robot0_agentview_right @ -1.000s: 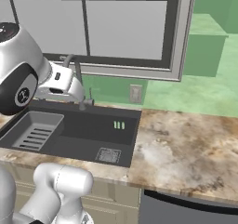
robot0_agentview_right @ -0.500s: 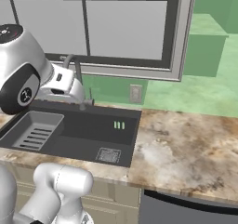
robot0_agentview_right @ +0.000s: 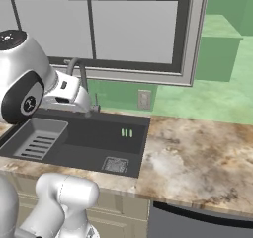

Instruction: Pick up the sponge and sponge from the sink, and place them back in the cabinet, and close the cabinet doors.

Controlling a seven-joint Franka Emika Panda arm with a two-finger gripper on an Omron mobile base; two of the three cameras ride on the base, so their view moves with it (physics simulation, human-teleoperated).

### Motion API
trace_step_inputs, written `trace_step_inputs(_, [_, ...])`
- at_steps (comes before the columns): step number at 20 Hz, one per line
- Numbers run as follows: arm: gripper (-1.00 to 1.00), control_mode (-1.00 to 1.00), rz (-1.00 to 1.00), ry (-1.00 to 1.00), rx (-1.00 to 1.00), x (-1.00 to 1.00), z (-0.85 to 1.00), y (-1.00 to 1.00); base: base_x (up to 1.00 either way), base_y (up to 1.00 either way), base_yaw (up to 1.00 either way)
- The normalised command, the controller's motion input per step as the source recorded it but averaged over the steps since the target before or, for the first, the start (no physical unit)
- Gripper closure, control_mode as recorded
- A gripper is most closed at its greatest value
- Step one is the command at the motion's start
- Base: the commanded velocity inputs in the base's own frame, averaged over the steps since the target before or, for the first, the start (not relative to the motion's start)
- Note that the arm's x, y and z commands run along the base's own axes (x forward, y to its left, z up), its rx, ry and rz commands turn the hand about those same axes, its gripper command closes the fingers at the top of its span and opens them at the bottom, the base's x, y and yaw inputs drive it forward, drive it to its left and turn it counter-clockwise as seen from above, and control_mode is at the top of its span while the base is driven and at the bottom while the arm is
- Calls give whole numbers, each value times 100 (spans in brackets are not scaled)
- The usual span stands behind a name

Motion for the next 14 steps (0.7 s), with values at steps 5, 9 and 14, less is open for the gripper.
trace_step_inputs(5, [-100, -100, 0, 0, 0, 1, -10, -6, 0, 0, 0])
trace_step_inputs(9, [-100, -100, 0, 0, 0, 3, -12, 0, 0, 0, 0])
trace_step_inputs(14, [-100, -100, 0, 0, 0, 1, -13, 0, 0, 0, 0])
